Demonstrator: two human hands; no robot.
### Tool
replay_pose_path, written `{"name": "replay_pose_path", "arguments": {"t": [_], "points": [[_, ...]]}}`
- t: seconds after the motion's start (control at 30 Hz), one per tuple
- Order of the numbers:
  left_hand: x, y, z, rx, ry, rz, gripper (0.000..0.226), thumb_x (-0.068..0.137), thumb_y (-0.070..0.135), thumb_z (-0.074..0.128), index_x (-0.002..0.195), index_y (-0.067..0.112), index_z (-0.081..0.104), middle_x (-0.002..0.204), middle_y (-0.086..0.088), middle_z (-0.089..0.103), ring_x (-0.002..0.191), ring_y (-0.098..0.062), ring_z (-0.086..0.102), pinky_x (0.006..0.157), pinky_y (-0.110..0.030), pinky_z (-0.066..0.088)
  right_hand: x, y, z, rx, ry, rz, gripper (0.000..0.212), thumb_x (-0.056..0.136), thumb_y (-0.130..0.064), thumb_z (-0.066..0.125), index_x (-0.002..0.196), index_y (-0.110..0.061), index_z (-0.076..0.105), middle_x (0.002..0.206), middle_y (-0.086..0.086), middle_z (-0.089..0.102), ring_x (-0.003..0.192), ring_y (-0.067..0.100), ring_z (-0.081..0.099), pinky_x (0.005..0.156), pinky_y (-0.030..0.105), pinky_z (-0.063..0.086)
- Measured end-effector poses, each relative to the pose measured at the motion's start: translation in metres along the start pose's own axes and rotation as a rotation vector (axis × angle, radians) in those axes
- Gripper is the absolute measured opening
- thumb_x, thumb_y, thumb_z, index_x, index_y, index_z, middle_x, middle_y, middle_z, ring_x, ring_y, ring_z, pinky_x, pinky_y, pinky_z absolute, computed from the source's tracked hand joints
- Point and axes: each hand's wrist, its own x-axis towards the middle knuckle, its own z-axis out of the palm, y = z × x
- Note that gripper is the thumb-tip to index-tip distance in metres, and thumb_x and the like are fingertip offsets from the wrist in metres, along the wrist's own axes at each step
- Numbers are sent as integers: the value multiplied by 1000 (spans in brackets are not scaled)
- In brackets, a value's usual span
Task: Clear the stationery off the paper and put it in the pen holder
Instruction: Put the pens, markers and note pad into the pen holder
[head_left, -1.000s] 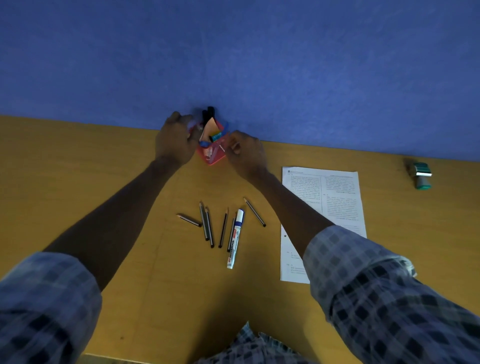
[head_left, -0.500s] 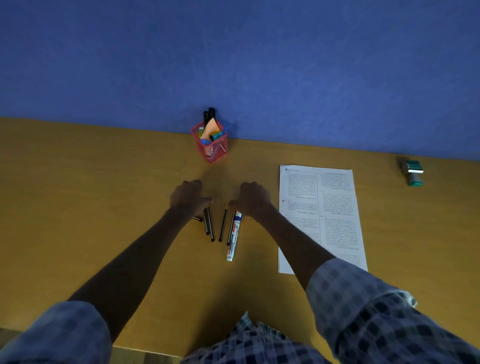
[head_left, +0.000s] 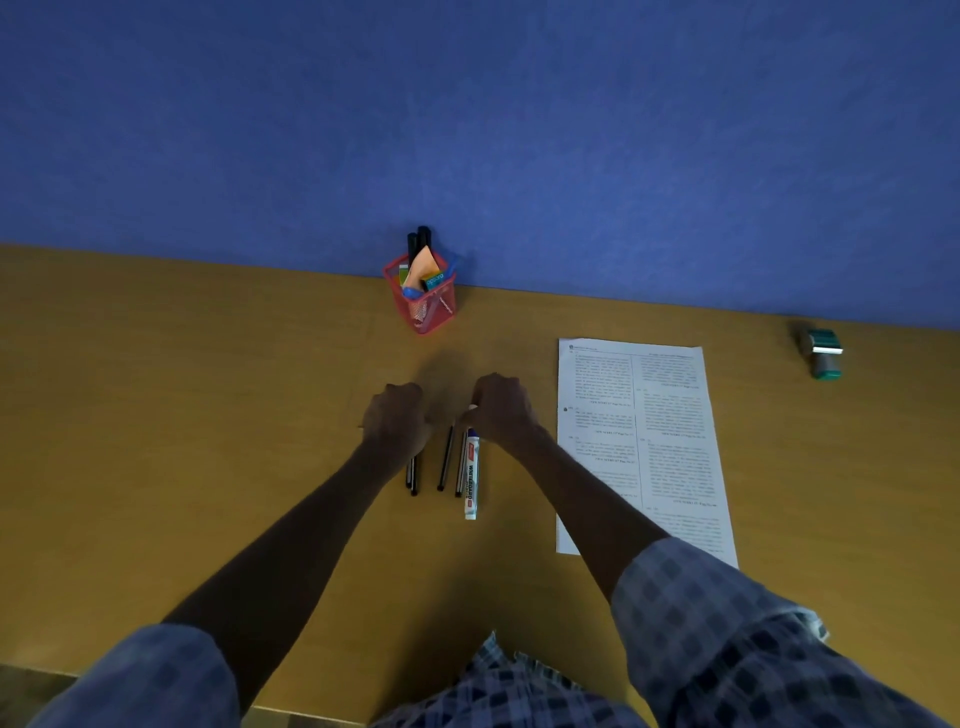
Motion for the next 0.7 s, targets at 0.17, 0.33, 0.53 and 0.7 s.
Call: {"name": "replay_pose_path", "arguments": {"t": [0.17,0.33,0.53,0.7], "points": [[-5,8,6,157,29,34,16,89,13,61,104,7,64,101,-14,67,96,-32,65,74,-37,52,8,-3,-18,53,34,-5,27,78,-19,78,97,0,71,92,14,72,85,26,70,77,37,60],[-8,13,5,165,21,35,14,91,4,54,101,4,63,101,-16,66,96,-32,64,74,-36,50,12,-4,-27,76,46,-21,27,80,-19,78,95,2,71,91,13,71,82,25,70,74,32,59],[-4,13,-1,106,-9,-32,21,88,-2,54,108,2,59,107,-19,61,102,-36,61,77,-39,51,18,0,-33,97,64,-12,24,78,-19,79,91,-1,70,91,11,71,76,19,65,60,23,47],[4,2,-7,-104,36,-110,23,84,8,62,105,0,61,106,-20,65,98,-39,63,74,-41,53,26,1,-45,165,163,-53,20,77,-21,79,85,-5,69,89,7,70,74,15,62,55,19,40]]}}
